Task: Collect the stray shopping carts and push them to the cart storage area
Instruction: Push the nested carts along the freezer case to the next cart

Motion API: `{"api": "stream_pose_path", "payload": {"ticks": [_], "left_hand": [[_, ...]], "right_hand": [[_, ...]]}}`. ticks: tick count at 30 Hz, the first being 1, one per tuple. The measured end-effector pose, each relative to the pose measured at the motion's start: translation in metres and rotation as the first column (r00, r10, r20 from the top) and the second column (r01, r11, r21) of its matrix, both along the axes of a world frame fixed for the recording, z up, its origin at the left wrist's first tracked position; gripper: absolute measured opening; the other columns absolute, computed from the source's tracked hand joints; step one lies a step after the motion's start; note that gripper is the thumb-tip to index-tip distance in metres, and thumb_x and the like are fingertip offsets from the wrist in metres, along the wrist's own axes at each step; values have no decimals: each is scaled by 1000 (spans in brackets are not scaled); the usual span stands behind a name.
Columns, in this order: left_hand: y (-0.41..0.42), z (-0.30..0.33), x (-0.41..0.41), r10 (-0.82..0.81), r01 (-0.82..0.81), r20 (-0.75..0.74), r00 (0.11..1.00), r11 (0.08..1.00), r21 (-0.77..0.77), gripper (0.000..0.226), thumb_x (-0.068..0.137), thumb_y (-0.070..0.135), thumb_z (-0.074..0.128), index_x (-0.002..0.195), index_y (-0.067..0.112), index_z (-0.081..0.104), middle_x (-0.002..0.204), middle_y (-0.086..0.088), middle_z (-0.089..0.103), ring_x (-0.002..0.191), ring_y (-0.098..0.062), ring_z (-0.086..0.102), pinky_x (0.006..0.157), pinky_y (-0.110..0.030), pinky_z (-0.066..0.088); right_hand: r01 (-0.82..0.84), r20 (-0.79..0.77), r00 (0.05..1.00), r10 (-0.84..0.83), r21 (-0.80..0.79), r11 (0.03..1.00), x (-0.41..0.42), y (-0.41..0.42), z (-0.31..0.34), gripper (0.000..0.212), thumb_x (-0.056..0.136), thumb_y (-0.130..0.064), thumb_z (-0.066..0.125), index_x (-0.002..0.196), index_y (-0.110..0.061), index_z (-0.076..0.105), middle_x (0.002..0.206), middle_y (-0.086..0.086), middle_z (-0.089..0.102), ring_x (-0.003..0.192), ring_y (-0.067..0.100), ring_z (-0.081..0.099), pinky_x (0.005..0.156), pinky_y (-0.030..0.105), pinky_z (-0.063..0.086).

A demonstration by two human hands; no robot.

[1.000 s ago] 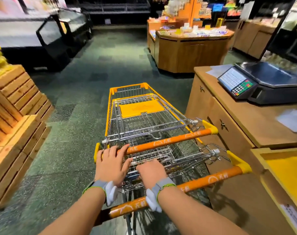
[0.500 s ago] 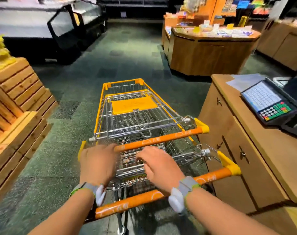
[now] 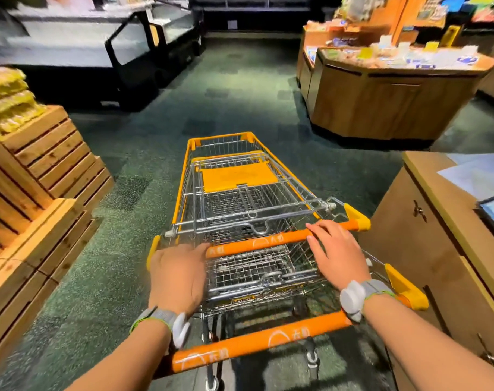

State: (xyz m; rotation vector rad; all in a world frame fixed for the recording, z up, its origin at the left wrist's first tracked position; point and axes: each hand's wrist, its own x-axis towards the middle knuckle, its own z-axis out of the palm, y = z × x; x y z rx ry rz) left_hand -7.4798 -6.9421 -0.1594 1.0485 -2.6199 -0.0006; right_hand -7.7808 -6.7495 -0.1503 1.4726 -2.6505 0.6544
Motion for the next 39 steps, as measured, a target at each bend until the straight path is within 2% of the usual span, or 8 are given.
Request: {"api": "stream_pose_path", "payload": {"ticks": [6, 11, 16, 23, 27, 30, 33, 39], "left_hand": [[-81, -4, -56, -26, 25, -34, 999, 999, -35, 48, 98, 34, 31, 136, 32, 61, 111, 5, 60, 107, -24, 57, 100, -48, 34], [-157, 1, -110, -61, 61, -30, 998, 998, -17, 54, 102, 39, 18, 138, 36, 58, 110, 9, 58, 106, -21, 58, 98, -43, 32], [-225, 0, -161, -61, 60, -32, 998, 998, -34, 48, 96, 31, 34, 138, 35, 58, 111, 9, 58, 107, -22, 58, 99, -46, 34], [-341, -1, -265, -96, 96, -7, 995, 995, -13, 50, 97, 33, 32, 140, 34, 57, 109, 9, 57, 103, -21, 57, 97, -47, 37], [-418, -5, -341, -115, 115, -10, 993, 993, -3, 51, 99, 36, 28, 140, 32, 56, 109, 8, 56, 103, -22, 56, 98, -46, 35], [-450, -2, -374, -134, 129, -49, 990, 988, -89, 49, 95, 33, 34, 136, 28, 60, 107, 4, 57, 100, -25, 57, 95, -48, 35], [-510, -4, -427, -140, 139, -19, 990, 989, -52, 49, 95, 33, 34, 135, 26, 62, 108, 2, 58, 100, -27, 58, 95, -49, 36], [-606, -4, -507, -140, 140, -9, 990, 989, -44, 48, 95, 34, 34, 133, 27, 62, 105, 1, 59, 100, -28, 58, 96, -51, 38]], "right_hand": [[10, -97, 995, -17, -69, 998, -66, -87, -7, 42, 103, -48, 31, 121, -30, 65, 111, -10, 54, 110, 17, 50, 96, 36, 39], [-16, -110, 994, 12, -35, 999, -123, -160, -17, 36, 104, -49, 27, 118, -36, 58, 103, -17, 51, 106, 16, 51, 104, 40, 35], [13, -96, 995, -18, -56, 998, -172, -224, -21, 34, 104, -49, 30, 113, -34, 59, 104, -15, 50, 105, 16, 50, 105, 39, 31], [47, -72, 996, -50, -41, 998, -270, -329, -25, 39, 103, -56, 24, 114, -38, 57, 105, -19, 46, 110, 12, 46, 112, 36, 19], [58, -58, 997, -60, -29, 998, -345, -405, -28, 38, 100, -56, 28, 113, -36, 58, 103, -18, 48, 106, 14, 47, 110, 40, 26], [47, -154, 985, -75, -181, 982, -373, -435, -30, 31, 100, -49, 41, 106, -28, 64, 98, -10, 55, 94, 20, 51, 99, 45, 36], [81, -217, 970, -113, -153, 985, -428, -495, -34, 33, 97, -49, 43, 102, -25, 66, 95, -3, 60, 88, 25, 52, 88, 43, 39], [148, -150, 977, -150, -28, 989, -501, -582, -37, 37, 98, -55, 32, 109, -32, 58, 110, -3, 51, 109, 24, 44, 103, 47, 30]]}}
